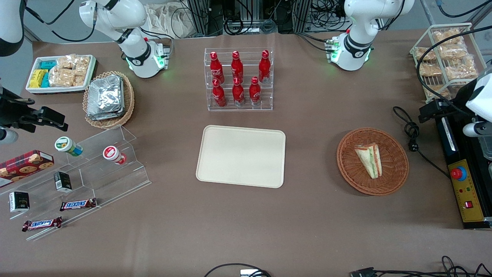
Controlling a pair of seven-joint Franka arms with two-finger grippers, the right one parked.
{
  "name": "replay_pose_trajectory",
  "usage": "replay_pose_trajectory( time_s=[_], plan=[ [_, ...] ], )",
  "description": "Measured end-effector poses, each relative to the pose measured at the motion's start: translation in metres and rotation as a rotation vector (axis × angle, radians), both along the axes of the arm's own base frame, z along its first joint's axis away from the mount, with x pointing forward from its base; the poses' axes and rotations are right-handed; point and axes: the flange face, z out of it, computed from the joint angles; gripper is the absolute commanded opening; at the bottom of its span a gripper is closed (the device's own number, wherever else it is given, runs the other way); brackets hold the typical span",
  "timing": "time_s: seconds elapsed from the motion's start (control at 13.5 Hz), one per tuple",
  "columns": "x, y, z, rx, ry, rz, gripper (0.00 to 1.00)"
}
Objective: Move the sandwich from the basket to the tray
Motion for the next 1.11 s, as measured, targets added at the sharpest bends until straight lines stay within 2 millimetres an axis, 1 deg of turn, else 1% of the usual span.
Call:
replay_pose_trajectory(
  time_s=[0.59, 1.03, 1.11],
  plan=[
    [0.001, 0.000, 0.000, 0.000, -0.001, 0.000, 1.00],
    [0.005, 0.000, -0.010, 0.000, 0.016, 0.000, 1.00],
    [0.007, 0.000, -0.014, 0.000, 0.024, 0.000, 1.00]
  ],
)
